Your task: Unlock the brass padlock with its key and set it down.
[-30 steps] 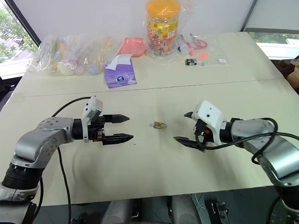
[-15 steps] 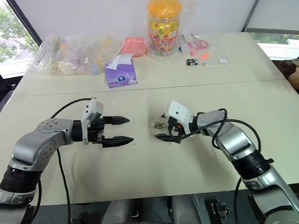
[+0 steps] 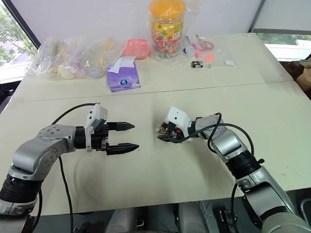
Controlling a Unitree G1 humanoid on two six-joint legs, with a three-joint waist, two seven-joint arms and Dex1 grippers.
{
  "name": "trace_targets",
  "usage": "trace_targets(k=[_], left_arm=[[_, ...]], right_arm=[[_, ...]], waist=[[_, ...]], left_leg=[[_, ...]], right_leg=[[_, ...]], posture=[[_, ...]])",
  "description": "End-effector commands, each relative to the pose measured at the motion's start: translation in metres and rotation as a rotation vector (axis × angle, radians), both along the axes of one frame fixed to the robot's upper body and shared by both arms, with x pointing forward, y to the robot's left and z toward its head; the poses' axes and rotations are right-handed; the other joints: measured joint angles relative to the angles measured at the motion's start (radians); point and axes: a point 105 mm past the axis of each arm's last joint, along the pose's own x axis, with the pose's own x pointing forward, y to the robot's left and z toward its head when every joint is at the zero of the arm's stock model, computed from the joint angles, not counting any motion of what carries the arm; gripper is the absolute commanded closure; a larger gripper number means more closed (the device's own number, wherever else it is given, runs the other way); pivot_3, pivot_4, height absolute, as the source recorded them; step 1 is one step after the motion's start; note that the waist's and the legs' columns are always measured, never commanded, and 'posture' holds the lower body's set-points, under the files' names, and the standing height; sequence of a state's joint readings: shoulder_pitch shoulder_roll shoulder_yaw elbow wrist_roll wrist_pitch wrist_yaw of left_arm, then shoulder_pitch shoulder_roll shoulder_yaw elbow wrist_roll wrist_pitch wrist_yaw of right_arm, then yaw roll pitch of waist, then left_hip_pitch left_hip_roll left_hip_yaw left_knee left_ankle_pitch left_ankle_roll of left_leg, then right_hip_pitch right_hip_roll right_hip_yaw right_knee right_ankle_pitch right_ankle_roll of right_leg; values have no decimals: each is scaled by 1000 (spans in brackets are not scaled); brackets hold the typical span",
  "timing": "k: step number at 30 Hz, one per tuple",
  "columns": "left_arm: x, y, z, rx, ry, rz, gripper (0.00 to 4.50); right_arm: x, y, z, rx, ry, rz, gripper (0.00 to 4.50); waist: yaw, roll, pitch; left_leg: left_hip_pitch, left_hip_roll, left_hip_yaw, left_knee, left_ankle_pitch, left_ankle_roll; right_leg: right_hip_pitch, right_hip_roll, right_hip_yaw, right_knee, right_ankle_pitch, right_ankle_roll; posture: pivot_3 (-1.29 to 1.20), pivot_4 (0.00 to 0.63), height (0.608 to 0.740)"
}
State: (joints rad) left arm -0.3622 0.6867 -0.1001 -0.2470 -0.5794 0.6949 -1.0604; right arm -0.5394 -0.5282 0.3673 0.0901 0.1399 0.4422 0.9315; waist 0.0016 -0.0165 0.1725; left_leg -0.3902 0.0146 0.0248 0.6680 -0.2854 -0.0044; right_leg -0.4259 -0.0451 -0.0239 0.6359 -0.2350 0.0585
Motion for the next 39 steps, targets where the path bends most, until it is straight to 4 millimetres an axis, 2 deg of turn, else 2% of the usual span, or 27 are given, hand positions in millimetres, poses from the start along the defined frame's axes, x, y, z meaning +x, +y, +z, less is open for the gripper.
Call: trace_targets(k=[1,4,9,10,12,15,20,24,31,39], left_arm=[[2,2,10,-16,-22,4,0],[4,4,10,-15,-1,6,0],[17,6,19,-47,22,8,0],[21,3,25,-64,11,-2,0],[27,-3,33,-90,-3,-24,0],[30,-11,46,-133,2,-70,0],[28,-23,63,-195,25,-155,0],[30,-26,68,-225,42,-168,1281],[25,-30,64,-211,52,-192,4441],[26,-35,62,-215,49,-190,4441]], right_arm=[[-3,-1,-2,-17,-14,3,3811],[-5,-3,0,-56,-87,1,3788],[0,-7,34,-135,-500,-14,3788],[-5,-7,52,-146,-666,7,3788],[-18,-5,73,-156,-877,57,3788],[-37,-3,88,-177,-1066,148,3788],[-52,1,104,-205,-1250,227,3788],[-52,3,108,-208,-1300,241,3788],[-54,8,113,-191,-1318,258,3788],[-55,9,114,-191,-1321,271,3788]], waist=[[0,0,0],[1,0,0],[8,0,0],[9,0,0],[13,0,0],[6,0,0],[-5,0,0],[-13,-1,0],[-13,-1,0],[-12,-1,0]], left_leg=[[0,0,0,0,0,0],[0,0,0,0,0,0],[0,-1,0,0,0,0],[-1,-1,0,0,0,0],[-1,-2,0,1,0,0],[-2,-2,1,1,0,0],[-1,-1,1,1,0,0],[-1,-1,0,1,0,-1],[-1,-1,0,1,0,-1],[-1,-1,0,1,0,-1]], right_leg=[[0,0,0,0,0,0],[0,0,0,0,0,0],[0,0,0,0,0,0],[0,0,0,0,0,0],[-1,-1,0,0,0,0],[-1,-1,0,-1,0,1],[-1,0,0,0,0,1],[-1,1,1,1,0,1],[-1,0,1,2,0,1],[-1,0,1,2,0,0]], posture=[[0,150,737],[0,150,737],[0,150,737],[0,150,737],[0,150,737],[0,150,737],[0,150,737],[0,150,737],[0,150,737],[0,150,737]])
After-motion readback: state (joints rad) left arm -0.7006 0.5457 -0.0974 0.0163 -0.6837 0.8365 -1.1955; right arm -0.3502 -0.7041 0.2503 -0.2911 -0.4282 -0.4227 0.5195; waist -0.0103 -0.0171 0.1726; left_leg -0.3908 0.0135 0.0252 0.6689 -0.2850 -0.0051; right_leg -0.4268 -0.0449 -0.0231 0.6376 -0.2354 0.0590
